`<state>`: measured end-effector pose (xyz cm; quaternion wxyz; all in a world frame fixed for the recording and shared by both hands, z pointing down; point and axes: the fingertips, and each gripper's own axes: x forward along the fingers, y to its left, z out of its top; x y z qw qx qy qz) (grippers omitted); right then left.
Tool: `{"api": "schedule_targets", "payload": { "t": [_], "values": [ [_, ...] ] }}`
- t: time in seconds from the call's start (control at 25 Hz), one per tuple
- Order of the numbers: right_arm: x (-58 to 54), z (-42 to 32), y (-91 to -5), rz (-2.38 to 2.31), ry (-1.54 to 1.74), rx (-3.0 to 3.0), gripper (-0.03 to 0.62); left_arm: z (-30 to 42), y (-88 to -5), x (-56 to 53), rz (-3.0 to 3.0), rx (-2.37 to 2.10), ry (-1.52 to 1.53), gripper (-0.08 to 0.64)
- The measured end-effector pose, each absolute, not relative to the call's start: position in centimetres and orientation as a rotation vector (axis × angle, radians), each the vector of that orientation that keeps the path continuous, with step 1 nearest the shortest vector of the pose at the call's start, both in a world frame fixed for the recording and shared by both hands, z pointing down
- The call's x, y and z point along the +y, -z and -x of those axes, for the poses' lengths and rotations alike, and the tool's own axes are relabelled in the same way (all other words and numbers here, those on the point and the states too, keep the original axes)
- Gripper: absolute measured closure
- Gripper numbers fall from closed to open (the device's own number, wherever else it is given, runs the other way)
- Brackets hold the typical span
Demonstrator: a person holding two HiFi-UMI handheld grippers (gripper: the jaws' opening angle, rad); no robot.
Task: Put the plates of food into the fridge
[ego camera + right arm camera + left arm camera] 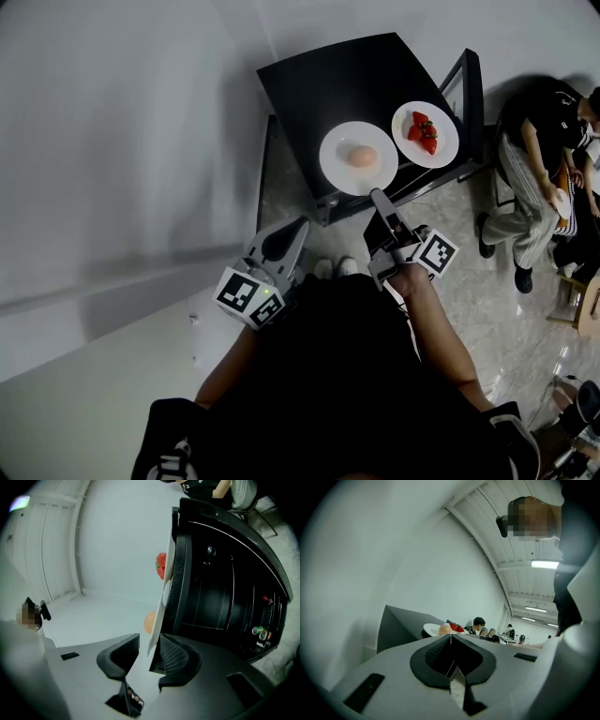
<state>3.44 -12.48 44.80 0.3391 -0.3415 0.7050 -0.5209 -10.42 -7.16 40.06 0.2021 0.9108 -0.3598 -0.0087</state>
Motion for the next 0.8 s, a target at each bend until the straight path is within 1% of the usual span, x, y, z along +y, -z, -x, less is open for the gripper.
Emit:
{"api": "schedule_targets", "payload": {
  "t": [0.2,0.28,0.36,0.8],
  "values": [
    [-13.5,-3.4,-45.3,0.873,1.394,1.808,0.468,11.2,-40.2,-7.9,-2.516,-1.054,0.035,0.537],
    [-13.7,-3.5,-45.5,0.857,1.413,1.789,0.490,11.3,-40.3,-8.1,-2.511,-1.064,0.035,0.537],
    [-13.8,-3.6,-45.6,0.837,1.430,1.768,0.532,11.4,-40.4,-8.2,-2.506,-1.080,0.028,0.537],
    [-12.0,-4.2,-46.1,0.770,1.499,1.721,0.548,10.7,-41.2,-8.0,-2.486,-1.075,0.030,0.537]
  ]
}}
